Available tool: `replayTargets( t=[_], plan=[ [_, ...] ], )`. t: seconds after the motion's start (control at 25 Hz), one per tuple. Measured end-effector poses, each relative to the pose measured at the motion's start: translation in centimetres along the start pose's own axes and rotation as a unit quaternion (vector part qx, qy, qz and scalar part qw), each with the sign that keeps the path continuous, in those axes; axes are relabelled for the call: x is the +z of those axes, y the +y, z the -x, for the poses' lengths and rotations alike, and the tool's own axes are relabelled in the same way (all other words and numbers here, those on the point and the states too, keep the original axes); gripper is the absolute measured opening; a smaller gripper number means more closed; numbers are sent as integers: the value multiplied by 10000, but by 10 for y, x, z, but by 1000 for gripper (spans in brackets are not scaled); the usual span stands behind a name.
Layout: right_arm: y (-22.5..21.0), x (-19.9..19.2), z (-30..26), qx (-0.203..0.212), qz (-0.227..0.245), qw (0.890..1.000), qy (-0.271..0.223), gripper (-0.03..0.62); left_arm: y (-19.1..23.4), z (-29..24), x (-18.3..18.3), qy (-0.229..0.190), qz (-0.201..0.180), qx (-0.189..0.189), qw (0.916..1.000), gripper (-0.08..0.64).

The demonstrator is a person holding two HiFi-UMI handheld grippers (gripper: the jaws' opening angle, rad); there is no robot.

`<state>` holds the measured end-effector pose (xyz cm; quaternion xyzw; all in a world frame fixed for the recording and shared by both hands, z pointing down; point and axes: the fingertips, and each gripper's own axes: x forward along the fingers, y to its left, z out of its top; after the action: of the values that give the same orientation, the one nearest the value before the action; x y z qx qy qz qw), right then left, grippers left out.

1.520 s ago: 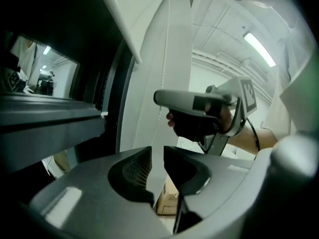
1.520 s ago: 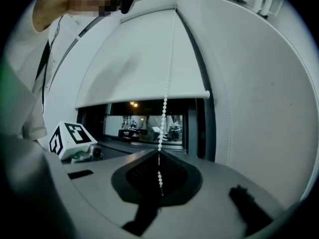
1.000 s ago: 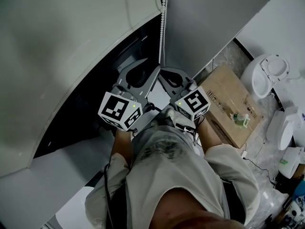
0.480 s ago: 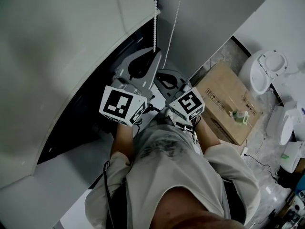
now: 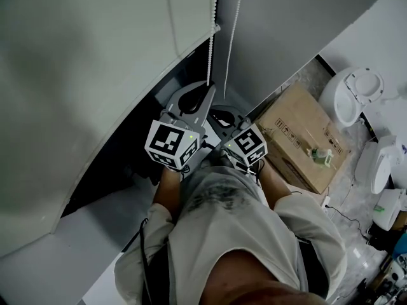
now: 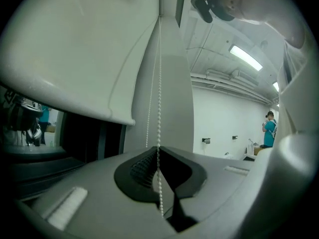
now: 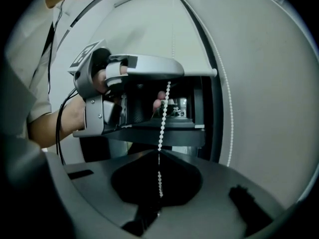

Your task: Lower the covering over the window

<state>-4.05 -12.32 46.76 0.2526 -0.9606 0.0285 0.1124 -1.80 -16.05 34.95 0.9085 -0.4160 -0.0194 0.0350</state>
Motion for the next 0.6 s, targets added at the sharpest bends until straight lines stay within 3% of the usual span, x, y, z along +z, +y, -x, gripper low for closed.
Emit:
replayTargets(
  t=[0.44,0.6],
  plan=[
    [3,-24,3,-44,-113,9995,299,18,-2,0,-26,220,99,-17,9997,17],
    [-3,-6,21,-59,-298,9995,-2,19,-2,-1,-26,237,80,8,9997,17]
  ],
)
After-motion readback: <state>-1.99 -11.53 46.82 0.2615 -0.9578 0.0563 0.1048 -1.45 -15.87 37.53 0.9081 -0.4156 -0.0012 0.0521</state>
